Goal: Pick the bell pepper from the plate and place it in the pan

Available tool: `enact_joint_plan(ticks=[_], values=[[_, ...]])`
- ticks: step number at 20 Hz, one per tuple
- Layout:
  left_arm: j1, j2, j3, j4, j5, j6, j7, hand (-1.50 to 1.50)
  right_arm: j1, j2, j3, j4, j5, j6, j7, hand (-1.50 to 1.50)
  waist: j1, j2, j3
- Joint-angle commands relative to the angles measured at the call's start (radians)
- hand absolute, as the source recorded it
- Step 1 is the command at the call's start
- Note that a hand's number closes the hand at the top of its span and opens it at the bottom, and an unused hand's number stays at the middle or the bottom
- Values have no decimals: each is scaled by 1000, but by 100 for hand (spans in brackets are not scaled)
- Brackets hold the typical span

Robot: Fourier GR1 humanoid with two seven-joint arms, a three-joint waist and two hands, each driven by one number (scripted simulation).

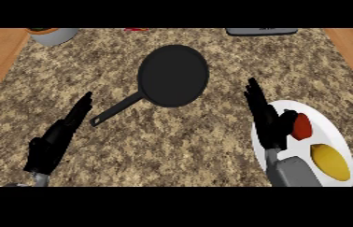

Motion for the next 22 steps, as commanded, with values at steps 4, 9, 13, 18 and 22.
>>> enact_joint_plan(ticks=[4, 9, 13, 18, 22], values=[[10, 11, 71, 45, -72, 79, -7, 0, -124, -205, -259, -67, -110, 50, 92, -150, 30, 26, -16], [69, -22, 64, 20, -70, 138, 38, 0, -7, -364, -412, 82, 30, -225, 183, -150, -12, 20, -18], [76, -46, 69, 39, -82, 158, 41, 0, 170, -516, -393, -45, 37, -119, 336, -150, -6, 19, -18], [61, -37, 67, 43, -95, 140, 45, 0, 225, -735, -336, -104, 115, 83, 396, -150, 14, 24, -17], [79, -47, 59, -11, -105, 141, 59, 0, 234, -805, -328, -163, 73, 240, 454, -150, 32, 23, -16]])
